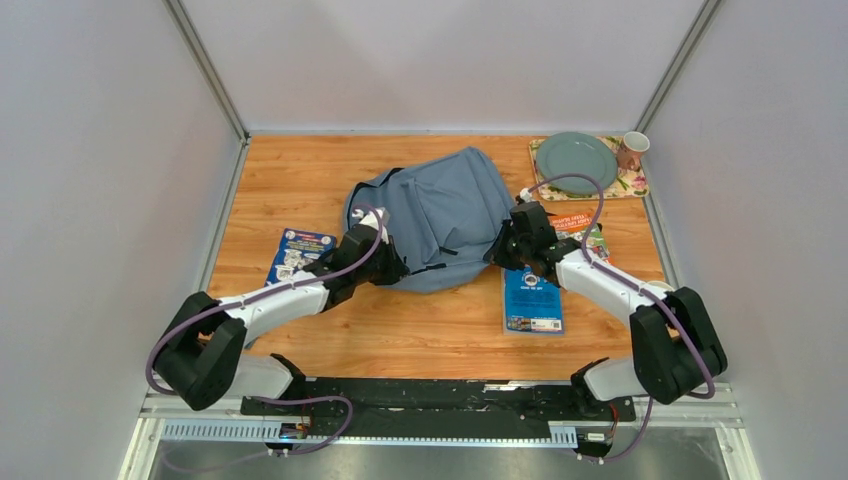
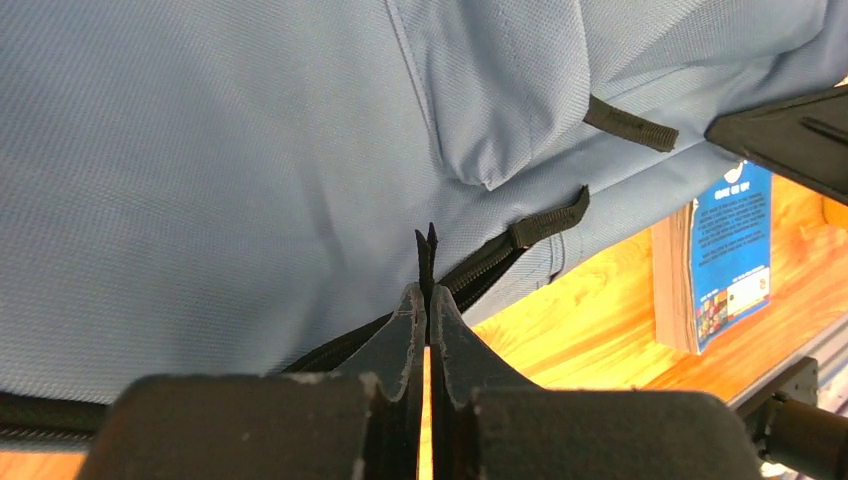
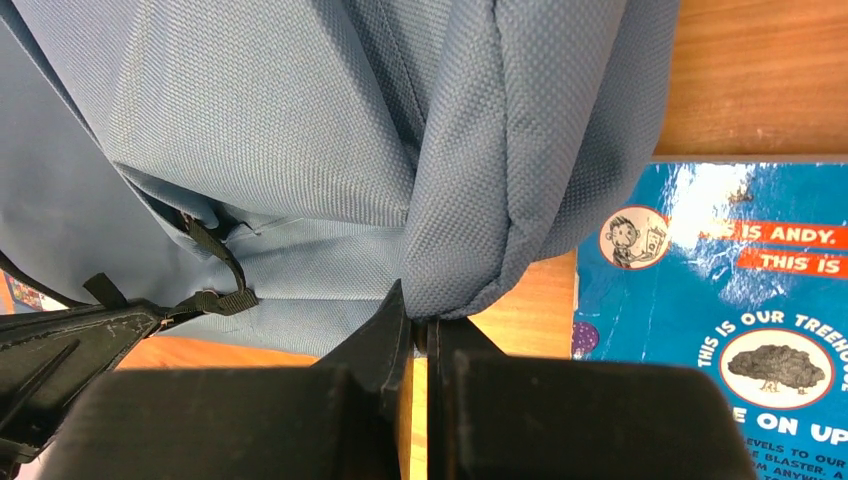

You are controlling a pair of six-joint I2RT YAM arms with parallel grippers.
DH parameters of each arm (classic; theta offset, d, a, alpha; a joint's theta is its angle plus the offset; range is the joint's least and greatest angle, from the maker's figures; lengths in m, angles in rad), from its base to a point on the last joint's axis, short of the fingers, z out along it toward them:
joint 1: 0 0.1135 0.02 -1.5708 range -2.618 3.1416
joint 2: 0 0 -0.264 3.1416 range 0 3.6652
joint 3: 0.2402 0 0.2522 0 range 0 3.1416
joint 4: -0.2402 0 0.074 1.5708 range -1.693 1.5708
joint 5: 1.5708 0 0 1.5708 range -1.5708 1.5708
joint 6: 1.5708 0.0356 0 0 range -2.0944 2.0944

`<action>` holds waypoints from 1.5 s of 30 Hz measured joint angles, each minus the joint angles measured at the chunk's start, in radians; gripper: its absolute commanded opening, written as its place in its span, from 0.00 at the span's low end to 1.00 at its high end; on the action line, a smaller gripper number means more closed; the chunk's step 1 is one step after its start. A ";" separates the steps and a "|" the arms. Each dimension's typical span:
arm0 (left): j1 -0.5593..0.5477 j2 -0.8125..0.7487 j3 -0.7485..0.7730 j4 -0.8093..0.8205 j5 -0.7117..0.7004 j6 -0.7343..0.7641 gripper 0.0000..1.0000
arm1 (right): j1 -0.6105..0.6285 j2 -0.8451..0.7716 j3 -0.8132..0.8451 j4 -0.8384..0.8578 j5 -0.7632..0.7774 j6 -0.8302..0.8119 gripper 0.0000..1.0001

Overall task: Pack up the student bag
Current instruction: Unzip the student bag at the center of the board.

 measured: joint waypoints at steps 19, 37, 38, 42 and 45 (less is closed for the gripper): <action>0.000 -0.234 -0.100 -0.083 -0.143 0.215 0.00 | -0.063 0.159 0.225 -0.084 -0.087 -0.105 0.13; -0.019 -0.111 -0.030 -0.013 0.080 0.192 0.00 | 0.021 -0.217 -0.039 -0.108 -0.102 0.152 0.74; -0.027 -0.104 -0.014 -0.014 0.087 0.192 0.00 | 0.058 -0.217 -0.056 -0.090 -0.103 0.184 0.74; -0.064 -0.085 0.043 -0.024 0.109 0.196 0.00 | 0.152 -0.214 -0.094 -0.051 -0.091 0.279 0.75; -0.078 -0.086 0.056 -0.028 0.114 0.200 0.00 | 0.156 -0.220 -0.094 -0.067 -0.051 0.291 0.76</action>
